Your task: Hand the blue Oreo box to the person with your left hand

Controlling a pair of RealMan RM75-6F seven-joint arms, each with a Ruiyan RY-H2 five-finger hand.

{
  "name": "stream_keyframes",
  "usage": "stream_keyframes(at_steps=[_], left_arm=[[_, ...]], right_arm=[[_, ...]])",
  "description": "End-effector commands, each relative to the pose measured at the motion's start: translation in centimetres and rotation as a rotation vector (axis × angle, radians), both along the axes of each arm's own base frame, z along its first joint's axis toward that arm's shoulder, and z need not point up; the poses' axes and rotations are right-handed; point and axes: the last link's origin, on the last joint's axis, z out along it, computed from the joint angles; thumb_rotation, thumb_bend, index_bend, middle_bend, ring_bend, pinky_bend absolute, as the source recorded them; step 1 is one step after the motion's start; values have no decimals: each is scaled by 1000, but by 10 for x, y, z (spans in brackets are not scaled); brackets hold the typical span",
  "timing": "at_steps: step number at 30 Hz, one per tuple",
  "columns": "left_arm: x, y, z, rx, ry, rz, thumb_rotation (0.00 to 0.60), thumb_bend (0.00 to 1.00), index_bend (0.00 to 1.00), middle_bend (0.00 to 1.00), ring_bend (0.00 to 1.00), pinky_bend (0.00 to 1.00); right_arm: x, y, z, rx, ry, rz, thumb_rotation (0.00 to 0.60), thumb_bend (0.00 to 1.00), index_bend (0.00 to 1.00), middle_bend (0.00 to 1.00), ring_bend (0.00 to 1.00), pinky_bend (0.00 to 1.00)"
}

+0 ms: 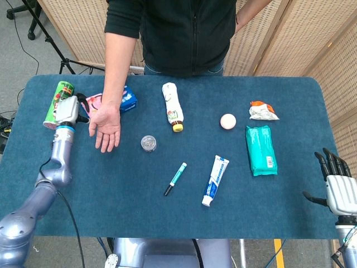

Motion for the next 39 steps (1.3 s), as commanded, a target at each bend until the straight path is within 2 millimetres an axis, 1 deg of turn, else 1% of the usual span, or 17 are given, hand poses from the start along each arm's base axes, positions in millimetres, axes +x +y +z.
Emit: stream_keyframes(at_steps=[1, 7, 8, 10, 11, 13, 16, 17, 18, 21, 23, 26, 30, 32, 34, 39], left_arm=[[-13, -10, 29, 50, -10, -31, 600, 402, 695, 599, 400, 502], [-24, -35, 76, 120, -41, -86, 600, 416, 696, 600, 401, 502], [-26, -41, 87, 139, -45, -90, 600, 417, 696, 600, 401, 502], [-28, -50, 99, 147, -45, -95, 600, 420, 697, 600, 401, 502], [-30, -56, 109, 161, -50, -96, 600, 420, 698, 600, 401, 502], [-30, -61, 117, 170, -59, -99, 600, 421, 698, 600, 401, 502], [-29, -77, 142, 210, -88, -124, 600, 423, 699, 601, 401, 502], [-29, -79, 145, 212, -90, -129, 600, 423, 700, 600, 401, 502], [-28, -84, 153, 227, -89, -141, 600, 423, 700, 601, 401, 502], [-23, -97, 171, 256, -101, -170, 600, 426, 701, 601, 401, 502], [-20, -107, 183, 267, -103, -192, 600, 428, 703, 601, 401, 502], [-15, -121, 194, 271, -92, -230, 600, 429, 705, 601, 401, 502], [-5, -137, 202, 264, -102, -285, 600, 429, 707, 602, 401, 502], [3, -151, 208, 267, -98, -333, 600, 429, 709, 602, 401, 502], [7, -160, 213, 265, -93, -359, 600, 430, 710, 602, 401, 502], [19, -188, 242, 280, -81, -408, 600, 434, 717, 604, 401, 502]], right_arm=[[2, 1, 0, 3, -4, 6, 600, 0, 0, 0, 0, 70], [7, 5, 0, 11, -15, 27, 600, 0, 0, 0, 0, 70], [8, 6, 0, 15, -20, 30, 600, 0, 0, 0, 0, 70], [9, 6, 0, 18, -23, 33, 600, 0, 0, 0, 0, 70], [10, 7, 0, 18, -23, 36, 600, 0, 0, 0, 0, 70], [10, 7, 0, 18, -24, 38, 600, 0, 0, 0, 0, 70], [13, 9, -1, 24, -29, 48, 600, 0, 0, 0, 0, 70], [13, 9, -1, 26, -29, 49, 600, 0, 0, 0, 0, 70], [14, 9, -1, 28, -30, 52, 600, 0, 0, 0, 0, 70], [16, 9, -2, 30, -29, 57, 600, 0, 0, 0, 0, 70], [16, 10, -2, 31, -30, 59, 600, 0, 0, 0, 0, 70], [17, 10, -2, 32, -31, 61, 600, 0, 0, 0, 0, 70], [18, 10, -1, 27, -33, 63, 600, 0, 0, 0, 0, 70], [18, 10, 0, 25, -36, 63, 600, 0, 0, 0, 0, 70], [17, 11, 0, 26, -36, 61, 600, 0, 0, 0, 0, 70], [17, 11, 1, 26, -39, 61, 600, 0, 0, 0, 0, 70]])
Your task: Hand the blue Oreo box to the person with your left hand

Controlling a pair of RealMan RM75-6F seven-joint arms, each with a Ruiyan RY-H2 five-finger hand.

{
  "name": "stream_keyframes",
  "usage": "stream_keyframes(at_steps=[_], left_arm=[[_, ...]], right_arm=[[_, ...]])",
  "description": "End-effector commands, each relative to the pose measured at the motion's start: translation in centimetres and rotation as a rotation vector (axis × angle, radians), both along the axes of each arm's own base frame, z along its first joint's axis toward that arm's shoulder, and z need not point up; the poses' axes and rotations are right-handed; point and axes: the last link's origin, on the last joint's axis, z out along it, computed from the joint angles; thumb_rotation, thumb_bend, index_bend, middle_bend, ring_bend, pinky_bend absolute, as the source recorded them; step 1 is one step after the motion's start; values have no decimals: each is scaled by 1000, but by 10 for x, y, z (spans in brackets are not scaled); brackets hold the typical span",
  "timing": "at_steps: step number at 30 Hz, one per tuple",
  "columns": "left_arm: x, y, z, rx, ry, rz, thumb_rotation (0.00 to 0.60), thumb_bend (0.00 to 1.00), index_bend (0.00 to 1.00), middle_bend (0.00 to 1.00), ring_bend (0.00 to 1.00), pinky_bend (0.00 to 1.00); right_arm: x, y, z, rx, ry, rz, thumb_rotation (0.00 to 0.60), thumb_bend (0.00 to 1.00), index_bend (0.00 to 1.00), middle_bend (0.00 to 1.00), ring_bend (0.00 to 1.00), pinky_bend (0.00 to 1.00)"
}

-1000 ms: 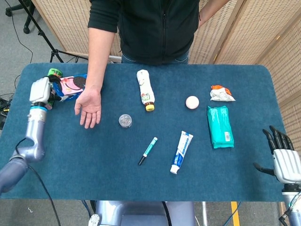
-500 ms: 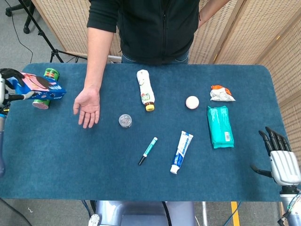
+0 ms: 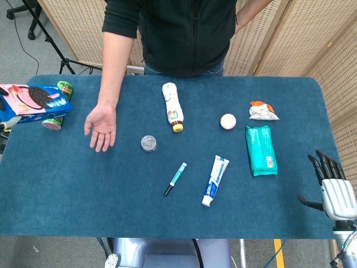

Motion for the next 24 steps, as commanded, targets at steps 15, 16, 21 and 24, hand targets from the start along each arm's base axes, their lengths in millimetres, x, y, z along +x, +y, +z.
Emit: stream_keyframes(at_steps=[15, 16, 21, 24], left_arm=[[50, -63, 39, -161, -160, -328, 600, 437, 741, 621, 406, 502], [55, -60, 33, -172, -162, -353, 600, 437, 741, 621, 406, 502], [83, -42, -14, -265, -160, -446, 600, 432, 742, 621, 406, 502], [100, -28, -45, -309, -161, -470, 600, 426, 743, 621, 406, 502]], right_arm=[[1, 1, 1, -7, 2, 2, 600, 0, 0, 0, 0, 70], [1, 1, 1, -7, 3, 2, 600, 0, 0, 0, 0, 70], [-1, 0, 1, -8, 6, -5, 600, 0, 0, 0, 0, 70], [-2, -1, 1, -6, 9, -10, 600, 0, 0, 0, 0, 71]])
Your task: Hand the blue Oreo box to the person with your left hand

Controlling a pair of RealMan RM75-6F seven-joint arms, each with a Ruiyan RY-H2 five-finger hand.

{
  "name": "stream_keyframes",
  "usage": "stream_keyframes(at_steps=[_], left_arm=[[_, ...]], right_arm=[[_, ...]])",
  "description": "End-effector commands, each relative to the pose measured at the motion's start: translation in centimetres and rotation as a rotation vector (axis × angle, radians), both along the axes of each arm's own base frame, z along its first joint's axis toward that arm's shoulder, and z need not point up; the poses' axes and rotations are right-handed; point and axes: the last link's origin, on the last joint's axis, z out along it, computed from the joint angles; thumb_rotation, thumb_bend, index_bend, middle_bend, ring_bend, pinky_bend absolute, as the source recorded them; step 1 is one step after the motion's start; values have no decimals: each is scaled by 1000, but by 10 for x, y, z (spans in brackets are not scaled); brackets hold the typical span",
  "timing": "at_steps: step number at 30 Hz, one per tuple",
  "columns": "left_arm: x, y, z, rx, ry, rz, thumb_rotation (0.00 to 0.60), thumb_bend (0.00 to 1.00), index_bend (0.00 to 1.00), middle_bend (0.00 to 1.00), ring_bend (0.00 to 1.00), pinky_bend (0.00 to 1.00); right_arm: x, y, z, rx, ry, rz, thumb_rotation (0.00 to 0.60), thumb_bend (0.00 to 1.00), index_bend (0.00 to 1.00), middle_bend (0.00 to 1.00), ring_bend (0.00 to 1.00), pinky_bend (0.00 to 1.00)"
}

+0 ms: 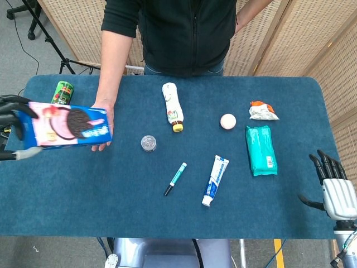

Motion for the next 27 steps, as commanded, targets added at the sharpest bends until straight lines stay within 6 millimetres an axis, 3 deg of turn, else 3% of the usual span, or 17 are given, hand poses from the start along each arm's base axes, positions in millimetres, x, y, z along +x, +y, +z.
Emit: stream_keyframes(at_steps=[1, 5, 11, 18, 20, 27], left_arm=[[25, 18, -46, -59, 3, -51, 600, 423, 744, 621, 406, 502], [39, 36, -86, -81, -47, -70, 600, 404, 746, 621, 406, 502], [33, 49, -117, -108, -92, -45, 600, 402, 746, 621, 406, 502], [-12, 54, -108, -94, -133, 47, 600, 404, 746, 621, 406, 502], [-36, 57, -103, -101, -167, 110, 600, 403, 746, 621, 406, 502], [-77, 62, -100, -103, -168, 210, 600, 352, 746, 610, 404, 502]], right_arm=[[-1, -1, 0, 2, 2, -3, 600, 0, 0, 0, 0, 71], [-2, -1, -2, 5, 8, -6, 600, 0, 0, 0, 0, 70], [-3, -1, -2, 3, 12, -12, 600, 0, 0, 0, 0, 70], [-5, -2, -1, -1, 11, -18, 600, 0, 0, 0, 0, 70], [-4, -2, -2, 3, 14, -15, 600, 0, 0, 0, 0, 70], [-1, -1, -7, 17, 19, -9, 600, 0, 0, 0, 0, 70]])
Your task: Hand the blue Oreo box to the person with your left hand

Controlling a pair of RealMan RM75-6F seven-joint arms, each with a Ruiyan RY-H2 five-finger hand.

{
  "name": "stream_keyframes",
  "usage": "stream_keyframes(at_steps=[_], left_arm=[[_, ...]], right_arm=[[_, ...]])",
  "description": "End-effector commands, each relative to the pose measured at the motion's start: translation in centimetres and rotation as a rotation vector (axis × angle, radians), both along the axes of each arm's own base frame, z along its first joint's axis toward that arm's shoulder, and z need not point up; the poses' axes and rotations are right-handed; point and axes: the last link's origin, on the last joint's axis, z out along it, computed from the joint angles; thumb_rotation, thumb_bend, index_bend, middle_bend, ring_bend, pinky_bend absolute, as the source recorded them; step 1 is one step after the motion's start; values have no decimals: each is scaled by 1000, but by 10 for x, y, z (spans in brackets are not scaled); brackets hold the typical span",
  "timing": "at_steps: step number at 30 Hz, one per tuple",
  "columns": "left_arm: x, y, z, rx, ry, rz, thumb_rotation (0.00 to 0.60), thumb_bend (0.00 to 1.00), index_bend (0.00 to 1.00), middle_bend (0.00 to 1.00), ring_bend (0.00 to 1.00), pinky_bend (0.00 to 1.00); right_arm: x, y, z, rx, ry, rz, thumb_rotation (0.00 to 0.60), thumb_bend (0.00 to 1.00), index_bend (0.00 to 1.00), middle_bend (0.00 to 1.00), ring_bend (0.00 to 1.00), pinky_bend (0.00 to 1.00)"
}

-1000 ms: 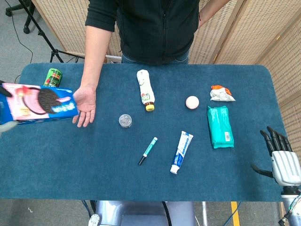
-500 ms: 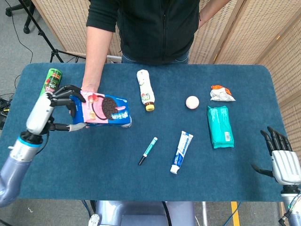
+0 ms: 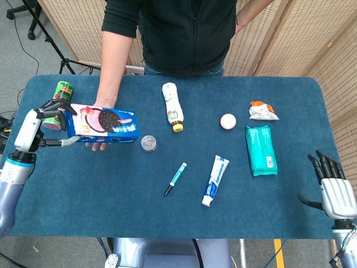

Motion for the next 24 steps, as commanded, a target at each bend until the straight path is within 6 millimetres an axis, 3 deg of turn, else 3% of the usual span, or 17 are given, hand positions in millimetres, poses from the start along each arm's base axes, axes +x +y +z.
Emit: stream_keyframes(at_steps=[1, 3, 5, 6, 9, 11, 17, 24], left_arm=[[-30, 2, -2, -10, 0, 85, 600, 319, 723, 554, 370, 498], [-42, 3, -3, -43, 18, 121, 600, 205, 528, 283, 166, 378], [-50, 4, 1, -53, 7, 152, 600, 133, 309, 69, 22, 213], [-53, 4, 2, -53, 0, 159, 600, 116, 220, 14, 0, 140], [-65, 3, 10, -41, -11, 199, 600, 102, 102, 0, 0, 34], [-72, 2, 14, -28, -12, 225, 600, 97, 75, 0, 0, 8], [-84, -13, 37, 44, -56, 245, 600, 56, 32, 0, 0, 0], [-82, -47, 43, 80, 60, 252, 600, 2, 0, 0, 0, 0]], right_arm=[[1, 0, -2, 5, 3, 1, 600, 0, 0, 0, 0, 70], [1, 0, -3, 7, 5, 0, 600, 0, 0, 0, 0, 70], [1, 0, -4, 10, 5, -2, 600, 0, 0, 0, 0, 70], [1, 0, -4, 11, 6, -2, 600, 0, 0, 0, 0, 70], [1, 0, -5, 11, 8, -3, 600, 0, 0, 0, 0, 70], [1, 0, -5, 13, 7, -2, 600, 0, 0, 0, 0, 70], [3, 1, -5, 16, 1, 8, 600, 0, 0, 0, 0, 70], [5, 2, -3, 12, -9, 19, 600, 0, 0, 0, 0, 70]])
